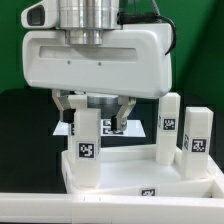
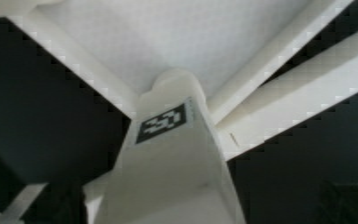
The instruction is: Assemble desk
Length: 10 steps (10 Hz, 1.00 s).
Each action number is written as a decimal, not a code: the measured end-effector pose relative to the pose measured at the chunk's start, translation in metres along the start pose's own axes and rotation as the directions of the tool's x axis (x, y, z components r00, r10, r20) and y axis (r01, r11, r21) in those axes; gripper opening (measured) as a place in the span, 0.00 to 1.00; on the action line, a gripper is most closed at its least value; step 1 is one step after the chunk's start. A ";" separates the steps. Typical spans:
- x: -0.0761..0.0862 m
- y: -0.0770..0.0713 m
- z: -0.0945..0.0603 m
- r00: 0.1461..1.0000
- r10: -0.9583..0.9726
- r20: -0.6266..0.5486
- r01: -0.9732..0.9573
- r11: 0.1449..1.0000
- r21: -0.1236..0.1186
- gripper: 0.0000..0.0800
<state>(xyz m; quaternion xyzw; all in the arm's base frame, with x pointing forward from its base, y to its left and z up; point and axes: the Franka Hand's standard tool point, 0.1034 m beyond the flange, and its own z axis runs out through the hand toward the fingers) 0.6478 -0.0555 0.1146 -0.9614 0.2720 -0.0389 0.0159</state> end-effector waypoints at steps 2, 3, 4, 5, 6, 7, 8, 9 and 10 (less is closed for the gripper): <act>0.001 0.001 0.000 0.989 -0.147 -0.001 0.147 0.989 -0.004 0.81; 0.001 0.001 0.000 0.983 -0.183 -0.001 0.183 0.983 -0.006 0.81; 0.001 0.002 0.000 0.967 -0.255 -0.001 0.255 0.967 -0.009 0.81; 0.001 0.002 0.000 0.958 -0.286 -0.001 0.286 0.958 -0.009 0.81; 0.001 0.002 0.000 0.941 -0.339 -0.001 0.339 0.941 -0.010 0.81; 0.001 0.003 0.000 0.923 -0.384 0.000 0.384 0.923 -0.012 0.81; 0.002 0.003 0.000 0.903 -0.429 0.000 0.429 0.903 -0.014 0.81; 0.002 0.005 0.001 0.904 -0.427 -0.003 0.427 0.904 -0.016 0.81; 0.002 0.005 0.001 0.905 -0.426 -0.003 0.426 0.905 -0.016 0.65</act>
Offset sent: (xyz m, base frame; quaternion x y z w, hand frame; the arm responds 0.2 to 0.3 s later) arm 0.0003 0.0007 -0.0011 0.0005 0.0021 -0.1879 0.9822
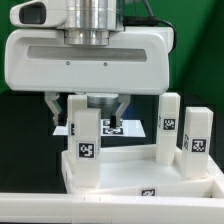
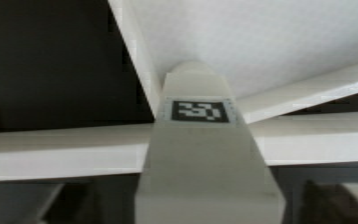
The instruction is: Assemble desk
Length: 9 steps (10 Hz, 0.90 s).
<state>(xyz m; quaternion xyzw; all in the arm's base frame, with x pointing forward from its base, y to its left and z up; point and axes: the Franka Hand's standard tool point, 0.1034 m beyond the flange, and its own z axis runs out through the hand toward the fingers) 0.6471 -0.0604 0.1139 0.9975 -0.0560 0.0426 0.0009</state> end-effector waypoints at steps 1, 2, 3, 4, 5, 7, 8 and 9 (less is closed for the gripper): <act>0.000 0.000 0.000 1.000 0.000 0.000 0.000 1.000 0.000 0.48; 0.000 0.000 0.000 1.000 0.000 0.000 0.000 1.000 0.000 0.48; 0.000 0.000 0.000 1.000 0.008 0.000 -0.008 1.000 0.000 0.36; 0.000 0.000 0.000 0.999 0.035 0.000 -0.035 0.999 0.000 0.36; 0.000 0.000 0.000 0.999 0.039 0.000 -0.039 0.999 0.000 0.36; 0.000 0.000 0.000 0.982 0.188 0.000 -0.188 0.982 0.002 0.36; 0.000 0.000 0.000 0.967 0.254 0.001 -0.254 0.967 0.002 0.36; 0.000 0.001 0.000 0.941 0.337 0.003 -0.337 0.941 0.009 0.36</act>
Offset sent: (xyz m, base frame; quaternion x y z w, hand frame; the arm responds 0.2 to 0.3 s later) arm 0.0000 0.0000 0.0000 0.0000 0.0000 0.0650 0.9979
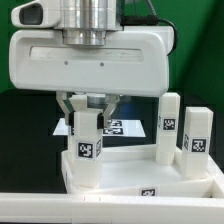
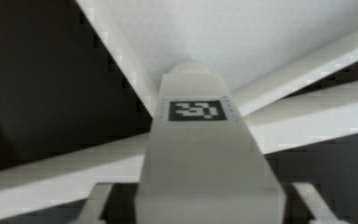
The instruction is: Assemble desk
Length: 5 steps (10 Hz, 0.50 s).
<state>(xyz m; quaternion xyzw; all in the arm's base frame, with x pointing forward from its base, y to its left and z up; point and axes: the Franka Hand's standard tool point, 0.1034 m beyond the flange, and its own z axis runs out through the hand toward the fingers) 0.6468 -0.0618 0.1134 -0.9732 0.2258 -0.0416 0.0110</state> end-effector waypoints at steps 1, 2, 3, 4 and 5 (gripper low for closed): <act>0.000 0.001 0.000 0.997 0.074 0.000 -0.074 0.997 0.002 0.36; 0.000 0.001 0.000 0.991 0.133 0.002 -0.133 0.991 0.005 0.36; 0.000 0.001 0.001 0.971 0.238 0.002 -0.238 0.971 0.005 0.36; 0.000 0.002 0.001 0.947 0.321 0.003 -0.321 0.947 0.004 0.36; 0.000 0.002 0.001 0.913 0.408 0.005 -0.408 0.913 0.004 0.36</act>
Offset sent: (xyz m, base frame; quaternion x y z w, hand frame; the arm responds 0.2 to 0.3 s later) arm -0.0035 0.0009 -0.0014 -0.0006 -0.0053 0.2446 0.9696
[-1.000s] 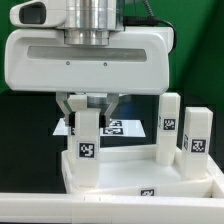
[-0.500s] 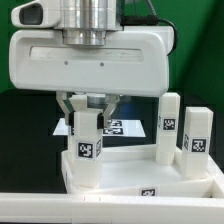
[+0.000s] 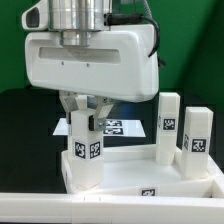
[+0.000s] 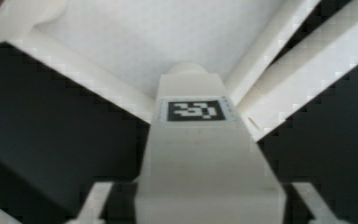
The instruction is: Assemble desk
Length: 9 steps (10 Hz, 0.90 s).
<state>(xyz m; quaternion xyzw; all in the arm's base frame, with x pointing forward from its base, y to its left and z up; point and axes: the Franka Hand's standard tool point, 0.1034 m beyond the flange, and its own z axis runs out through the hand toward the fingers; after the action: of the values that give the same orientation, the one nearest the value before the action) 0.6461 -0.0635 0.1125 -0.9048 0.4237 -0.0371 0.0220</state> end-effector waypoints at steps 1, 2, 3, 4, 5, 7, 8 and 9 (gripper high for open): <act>0.000 0.000 0.000 0.995 0.095 0.001 -0.095 0.995 -0.001 0.36; 0.000 0.001 0.000 0.986 0.168 0.003 -0.168 0.986 0.000 0.36; 0.001 0.002 0.000 0.971 0.239 0.006 -0.239 0.971 0.002 0.36; 0.001 0.002 0.000 0.939 0.344 0.009 -0.344 0.939 0.003 0.36; 0.000 0.002 0.001 0.904 0.427 0.010 -0.427 0.904 0.002 0.36; -0.002 0.000 0.001 0.793 0.609 0.021 -0.609 0.793 0.002 0.36; -0.002 0.000 0.001 0.717 0.696 0.029 -0.697 0.717 0.002 0.36; -0.003 -0.001 0.001 0.642 0.766 0.031 -0.767 0.642 -0.001 0.36</act>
Offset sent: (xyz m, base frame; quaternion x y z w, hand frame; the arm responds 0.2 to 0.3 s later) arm -0.0076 -0.0005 -0.0057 0.0010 -0.0174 0.2609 0.9652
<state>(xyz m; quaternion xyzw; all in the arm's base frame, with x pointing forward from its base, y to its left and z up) 0.6448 -0.0607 0.1111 -0.6409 0.7660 -0.0140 0.0474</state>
